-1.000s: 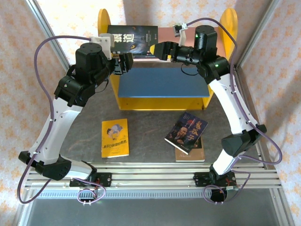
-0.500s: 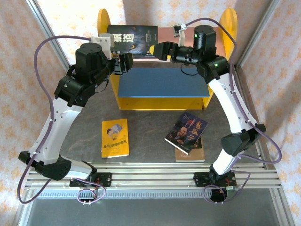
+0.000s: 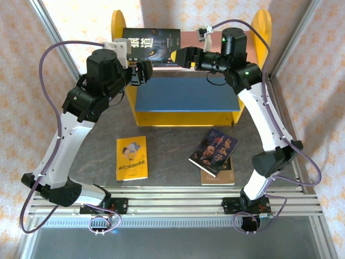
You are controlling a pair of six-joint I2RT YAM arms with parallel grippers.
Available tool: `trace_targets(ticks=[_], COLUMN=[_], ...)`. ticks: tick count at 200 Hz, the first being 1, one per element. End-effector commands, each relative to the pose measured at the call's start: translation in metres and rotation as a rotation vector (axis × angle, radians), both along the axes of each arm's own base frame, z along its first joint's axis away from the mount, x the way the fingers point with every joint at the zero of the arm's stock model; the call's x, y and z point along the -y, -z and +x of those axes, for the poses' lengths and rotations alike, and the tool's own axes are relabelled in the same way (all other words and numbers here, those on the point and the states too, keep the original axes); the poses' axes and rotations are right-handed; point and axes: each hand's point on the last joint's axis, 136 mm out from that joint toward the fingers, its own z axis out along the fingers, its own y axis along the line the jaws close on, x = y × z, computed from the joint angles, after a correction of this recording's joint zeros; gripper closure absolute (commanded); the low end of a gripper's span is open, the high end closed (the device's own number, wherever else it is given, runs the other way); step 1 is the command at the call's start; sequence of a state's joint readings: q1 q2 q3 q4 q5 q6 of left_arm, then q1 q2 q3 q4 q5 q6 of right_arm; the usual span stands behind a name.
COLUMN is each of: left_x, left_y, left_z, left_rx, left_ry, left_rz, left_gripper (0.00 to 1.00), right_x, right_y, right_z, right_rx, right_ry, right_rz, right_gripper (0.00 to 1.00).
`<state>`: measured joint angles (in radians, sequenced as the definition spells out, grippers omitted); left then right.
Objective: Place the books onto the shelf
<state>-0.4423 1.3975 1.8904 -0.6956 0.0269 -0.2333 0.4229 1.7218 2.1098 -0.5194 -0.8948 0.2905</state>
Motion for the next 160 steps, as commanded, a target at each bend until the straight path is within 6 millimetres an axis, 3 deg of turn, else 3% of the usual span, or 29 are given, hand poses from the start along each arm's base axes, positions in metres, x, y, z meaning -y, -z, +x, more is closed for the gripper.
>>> trace_targets(ticks=[1, 65, 160], left_x=[-0.007, -0.012, -0.048], left_y=[-0.009, -0.011, -0.005], left_z=[-0.007, -0.012, -0.040], left_rx=[0.021, 0.028, 0.056], left_ry=[-0.003, -0.015, -0.132], left_rz=[0.014, 0.022, 0.037], left_gripper=[0.20, 0.20, 0.18], right_x=[-0.010, -0.006, 0.027], right_y=[-0.008, -0.009, -0.022], right_z=[-0.004, -0.006, -0.023], right_rx=[0.046, 0.056, 0.145], right_ry=[-0.042, -0.026, 0.108], right_rz=[0.012, -0.008, -0.090], right_gripper=[0.22, 0.21, 0.19])
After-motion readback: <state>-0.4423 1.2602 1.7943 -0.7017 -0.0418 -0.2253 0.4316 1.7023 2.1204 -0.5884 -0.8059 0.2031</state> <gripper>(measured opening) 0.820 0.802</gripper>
